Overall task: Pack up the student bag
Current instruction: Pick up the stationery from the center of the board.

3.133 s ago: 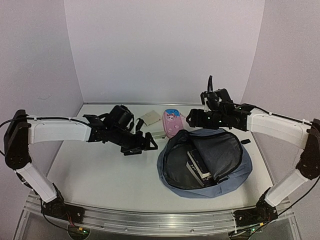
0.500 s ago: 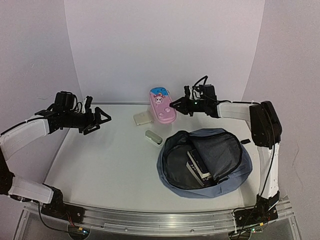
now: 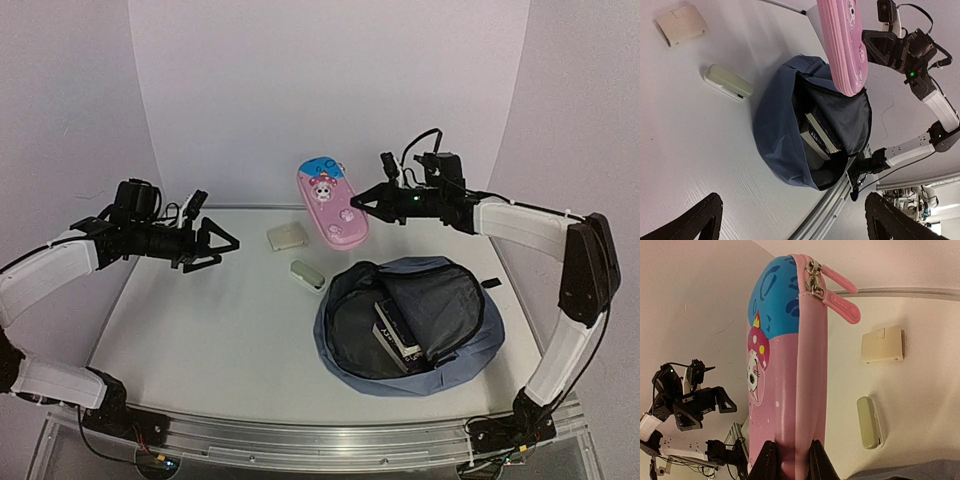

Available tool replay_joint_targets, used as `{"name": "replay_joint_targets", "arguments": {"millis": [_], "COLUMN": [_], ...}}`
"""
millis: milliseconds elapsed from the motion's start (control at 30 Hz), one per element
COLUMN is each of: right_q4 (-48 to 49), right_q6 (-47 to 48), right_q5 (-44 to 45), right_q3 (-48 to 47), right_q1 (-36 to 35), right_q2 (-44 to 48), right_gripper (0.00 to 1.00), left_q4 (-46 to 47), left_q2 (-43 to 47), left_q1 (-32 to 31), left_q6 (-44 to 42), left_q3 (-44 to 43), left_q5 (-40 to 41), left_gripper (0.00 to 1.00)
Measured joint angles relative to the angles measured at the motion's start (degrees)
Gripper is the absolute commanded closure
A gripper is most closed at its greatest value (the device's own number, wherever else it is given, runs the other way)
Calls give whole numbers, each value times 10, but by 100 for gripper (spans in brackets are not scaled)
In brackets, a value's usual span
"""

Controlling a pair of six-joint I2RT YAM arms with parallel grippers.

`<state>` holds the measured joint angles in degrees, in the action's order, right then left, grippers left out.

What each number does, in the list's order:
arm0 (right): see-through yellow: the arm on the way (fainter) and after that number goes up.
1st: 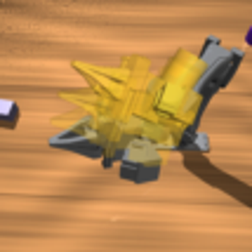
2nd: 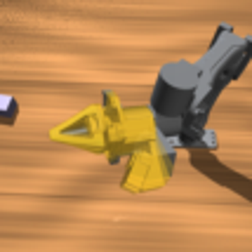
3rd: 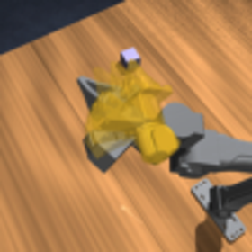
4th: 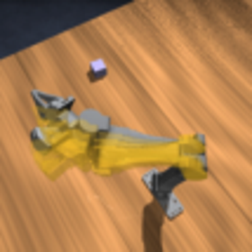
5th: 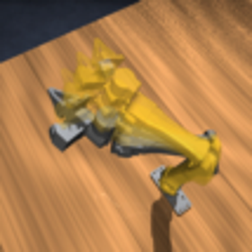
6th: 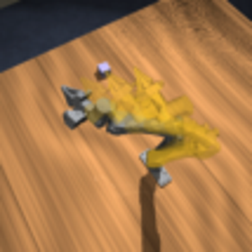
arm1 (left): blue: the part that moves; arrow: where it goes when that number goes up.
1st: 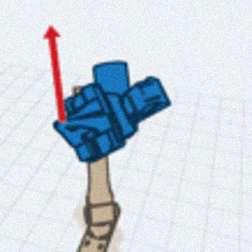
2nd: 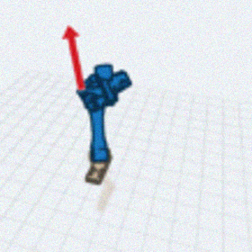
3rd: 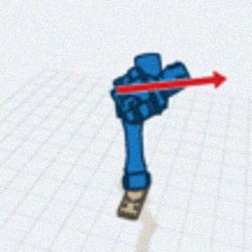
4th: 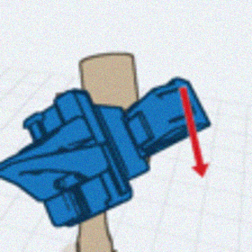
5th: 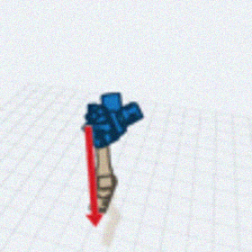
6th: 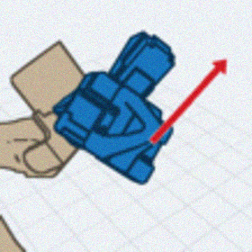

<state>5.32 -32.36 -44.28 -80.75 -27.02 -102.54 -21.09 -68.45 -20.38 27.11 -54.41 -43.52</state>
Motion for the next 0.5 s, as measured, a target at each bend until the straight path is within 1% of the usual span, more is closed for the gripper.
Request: {"name": "replay_joint_targets", "arguments": {"millis": [133,233,400,500], "right_q4": [-54,-109,-163,-182], "right_q6": [50,93,130,137], "right_q5": [4,5,-21,-39], "right_q3": [64,109,172,190], "right_q1": [-15,-45,-94,-113], "right_q2": [68,110,156,172], "right_gripper": [100,100,100,100], "left_q4": [8,30,65,72], "left_q2": [-8,-22,-44,-61], "left_q1": [-61,-95,-107,-108], "left_q6": [6,20,37,44], "left_q3": [-2,-7,-15,-26], "left_q5": [-13,-32,-59,-65], "left_gripper": [0,0,0,0]}}
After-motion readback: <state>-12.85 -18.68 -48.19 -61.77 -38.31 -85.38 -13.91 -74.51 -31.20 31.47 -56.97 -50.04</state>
